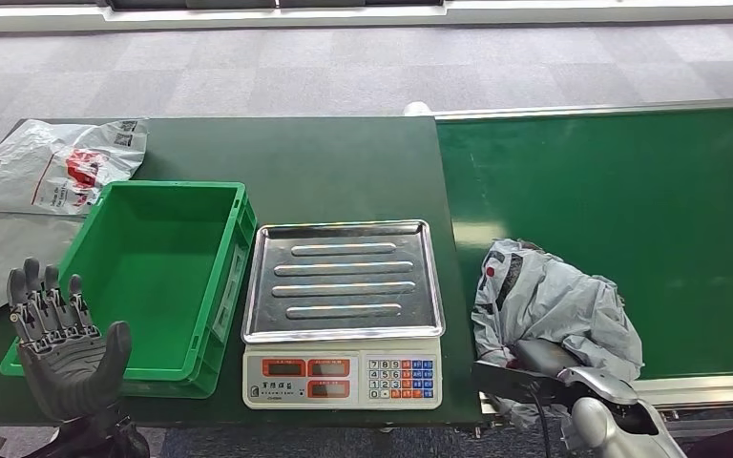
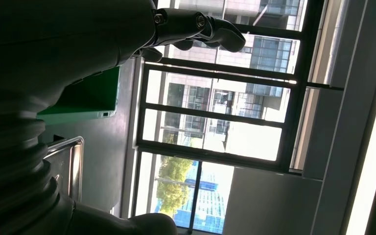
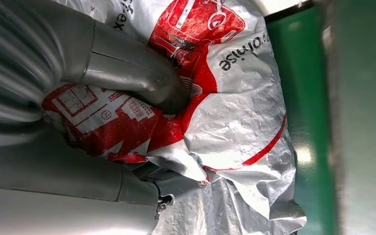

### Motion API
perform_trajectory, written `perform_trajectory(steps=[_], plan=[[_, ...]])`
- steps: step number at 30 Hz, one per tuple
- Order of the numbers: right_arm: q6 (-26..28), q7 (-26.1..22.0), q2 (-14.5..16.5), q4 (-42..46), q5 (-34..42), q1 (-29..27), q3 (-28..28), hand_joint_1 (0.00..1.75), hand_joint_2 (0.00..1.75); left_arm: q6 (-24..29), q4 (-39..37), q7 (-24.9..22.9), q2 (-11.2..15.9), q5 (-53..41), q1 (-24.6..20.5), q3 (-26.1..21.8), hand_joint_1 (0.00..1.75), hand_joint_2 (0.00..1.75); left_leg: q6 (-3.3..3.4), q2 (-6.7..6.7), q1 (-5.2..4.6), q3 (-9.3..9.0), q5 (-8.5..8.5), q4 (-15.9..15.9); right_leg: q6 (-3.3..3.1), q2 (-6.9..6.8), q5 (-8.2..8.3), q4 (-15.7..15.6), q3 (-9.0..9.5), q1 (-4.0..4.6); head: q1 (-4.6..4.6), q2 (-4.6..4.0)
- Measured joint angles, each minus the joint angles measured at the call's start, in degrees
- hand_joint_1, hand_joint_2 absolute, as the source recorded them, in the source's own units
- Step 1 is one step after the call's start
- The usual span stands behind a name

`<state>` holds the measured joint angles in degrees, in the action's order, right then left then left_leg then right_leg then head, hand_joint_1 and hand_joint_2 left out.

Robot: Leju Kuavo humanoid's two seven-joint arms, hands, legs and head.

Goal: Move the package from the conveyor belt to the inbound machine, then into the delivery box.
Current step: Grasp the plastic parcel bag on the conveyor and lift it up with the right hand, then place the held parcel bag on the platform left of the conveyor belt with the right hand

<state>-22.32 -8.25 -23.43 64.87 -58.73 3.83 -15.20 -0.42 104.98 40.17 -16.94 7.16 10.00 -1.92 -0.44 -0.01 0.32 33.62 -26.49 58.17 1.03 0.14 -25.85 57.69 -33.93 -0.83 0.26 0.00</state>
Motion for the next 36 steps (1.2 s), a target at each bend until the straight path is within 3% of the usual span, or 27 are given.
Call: perform_trajectory(steps=[4,9,12,14,17,24,26,28,30,32,33,34,36], plan=[[2.8,2.0,0.0,1.1,-1.1,-0.6,-0.7,1.75,1.75,0.5,0.1,0.0,0.1,0.0,0.1,0.0,0.0,1.75,0.01,-0.03,0.0,0.04,0.0,0.0,0.0,-0.04,0.0,0.0,0.02,-0.01,0.0,0.0],[15.9,10.8,0.7,2.5,-12.3,0.9,-0.8,1.75,1.75,0.7,1.4,0.0,0.0,-0.1,1.1,-0.1,0.0,1.75,0.03,-0.09,0.0,0.57,-0.02,0.0,0.02,-0.06,-0.01,0.0,0.01,-0.06,0.01,0.0],[24.7,19.8,1.9,6.2,-23.5,3.8,0.8,1.75,1.75,-0.2,2.8,0.0,-0.6,-0.2,2.1,-0.7,0.0,1.75,0.08,-0.04,-0.05,0.39,0.05,0.0,0.07,-0.03,0.04,0.0,-0.1,-0.12,0.0,0.0],[31.1,29.1,1.7,10.9,-28.9,5.9,2.2,1.75,1.75,-0.8,3.4,0.0,-1.1,-0.3,2.6,-1.1,0.0,1.75,0.16,-0.15,-0.1,0.25,0.21,0.0,0.15,-0.14,0.11,0.0,-0.2,-0.18,0.0,0.0],[40.4,40.2,-1.8,18.5,-31.1,9.5,2.5,1.75,1.75,-1.0,3.6,0.0,-1.4,-0.3,2.8,-1.3,0.0,1.75,0.17,-0.35,-0.14,0.36,0.33,0.1,0.2,-0.3,0.15,0.0,-0.24,-0.21,0.01,0.0],[44.9,41.4,-6.9,26.7,-31.3,12.0,2.4,1.75,1.75,-1.0,3.6,0.0,-1.4,-0.3,2.8,-1.4,0.0,1.75,0.23,-0.25,-0.15,0.3,0.16,0.1,0.21,-0.19,0.14,0.0,-0.19,-0.22,0.0,0.0],[50.8,40.5,-6.3,28.7,-31.3,11.5,3.7,1.75,1.75,-0.8,3.4,0.0,-1.4,-0.2,2.7,-1.4,0.0,1.75,0.24,-0.33,-0.13,0.36,0.18,0.1,0.21,-0.3,0.14,0.0,-0.19,-0.19,0.01,0.0],[58.3,35.2,-1.0,32.6,-31.3,11.1,8.6,1.75,1.75,-0.5,2.7,0.0,-1.4,-0.1,2.4,-1.3,0.0,1.75,0.19,-0.37,-0.11,0.4,0.21,0.1,0.19,-0.35,0.15,0.0,-0.23,-0.15,0.0,0.0],[61.7,22.2,6.3,36.6,-31.3,11.6,16.0,1.75,1.75,-0.2,1.9,-0.1,-1.3,0.1,1.9,-1.1,0.0,1.75,0.12,-0.35,-0.09,0.35,0.22,0.1,0.15,-0.3,0.12,0.0,-0.27,-0.12,-0.01,0.0],[62.2,6.8,11.6,39.2,-31.2,12.5,22.1,1.75,1.75,-0.1,1.2,-0.1,-1.2,0.2,1.5,-1.0,0.0,1.75,0.08,-0.32,-0.08,0.34,0.23,0.1,0.12,-0.28,0.1,0.0,-0.25,-0.09,-0.01,0.0],[62.2,1.3,13.8,40.1,-31.2,13.0,24.3,1.75,1.75,-0.2,0.9,-0.1,-1.2,0.3,1.4,-1.0,0.0,1.75,0.07,-0.31,-0.07,0.33,0.23,0.0,0.12,-0.25,0.1,0.0,-0.26,-0.07,-0.01,0.0],[62.3,-2.0,15.9,40.9,-31.2,13.5,26.2,1.75,1.75,-0.3,0.7,-0.1,-1.2,0.5,1.3,-1.0,0.0,1.75,0.06,-0.29,-0.06,0.33,0.24,0.0,0.12,-0.23,0.1,0.0,-0.26,-0.06,-0.02,0.0],[62.3,-3.7,19.4,42.6,-31.1,14.5,29.1,1.75,1.75,-0.6,0.1,-0.1,-1.2,0.8,1.1,-1.0,0.0,1.75,0.06,-0.27,-0.03,0.32,0.24,0.0,0.12,-0.21,0.1,0.0,-0.26,-0.08,-0.01,0.0]])
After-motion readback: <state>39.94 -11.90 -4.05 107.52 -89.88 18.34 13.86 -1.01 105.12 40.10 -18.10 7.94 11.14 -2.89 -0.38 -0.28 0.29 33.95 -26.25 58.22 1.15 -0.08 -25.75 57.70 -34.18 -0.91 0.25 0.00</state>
